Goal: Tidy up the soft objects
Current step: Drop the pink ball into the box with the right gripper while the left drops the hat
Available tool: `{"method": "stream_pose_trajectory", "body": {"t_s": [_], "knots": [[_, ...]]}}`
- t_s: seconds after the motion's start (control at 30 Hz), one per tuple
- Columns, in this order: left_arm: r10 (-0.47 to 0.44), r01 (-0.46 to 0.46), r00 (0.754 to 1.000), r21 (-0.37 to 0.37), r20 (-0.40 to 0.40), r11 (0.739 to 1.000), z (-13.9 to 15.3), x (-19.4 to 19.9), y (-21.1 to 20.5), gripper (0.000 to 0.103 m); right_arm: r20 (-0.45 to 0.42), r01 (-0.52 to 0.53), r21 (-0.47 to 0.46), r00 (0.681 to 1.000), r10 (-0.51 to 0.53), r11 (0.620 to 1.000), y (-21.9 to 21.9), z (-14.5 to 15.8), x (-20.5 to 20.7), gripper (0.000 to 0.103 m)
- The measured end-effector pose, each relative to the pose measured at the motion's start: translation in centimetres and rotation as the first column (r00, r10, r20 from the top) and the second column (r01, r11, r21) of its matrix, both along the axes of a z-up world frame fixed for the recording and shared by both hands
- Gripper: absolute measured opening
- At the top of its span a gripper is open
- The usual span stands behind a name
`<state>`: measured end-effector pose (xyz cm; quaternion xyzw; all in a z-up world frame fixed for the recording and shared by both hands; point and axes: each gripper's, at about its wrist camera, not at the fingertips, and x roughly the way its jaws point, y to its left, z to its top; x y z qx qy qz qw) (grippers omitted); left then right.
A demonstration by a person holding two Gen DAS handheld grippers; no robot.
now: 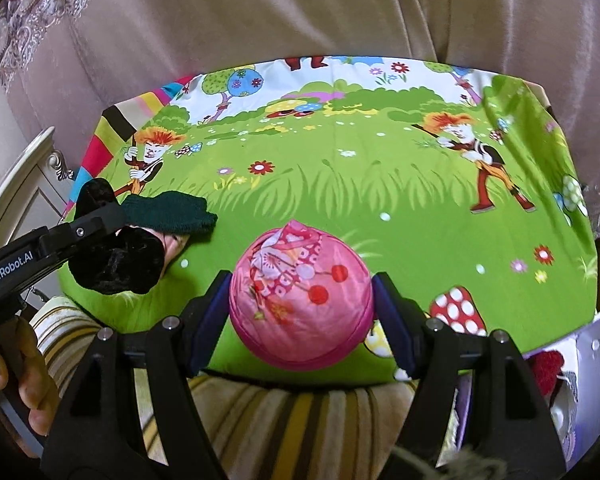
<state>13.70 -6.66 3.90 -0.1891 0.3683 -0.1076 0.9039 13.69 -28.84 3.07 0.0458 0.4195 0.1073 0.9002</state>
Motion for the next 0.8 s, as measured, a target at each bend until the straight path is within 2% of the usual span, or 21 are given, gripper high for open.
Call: {"method": "stream_pose_trajectory", "body": {"t_s": [0.47,0.8], "knots": [[-0.118,0.118,0.993,0.003,-0.006,0.993,0.6,-2.6,-4.8,0.019,0.01,0.066,-0.036,0.998,-0.066,0.997,-4.2,0.8,-4.1,0.073],[-0.222,0.222,0.975,-0.003,-0.019,0.975,0.9,-4.1,-8.8,0.019,0.02,0.141,-0.035,0.99,-0.14,0.989,-8.9,1.6,-7.2,0.073]]}}
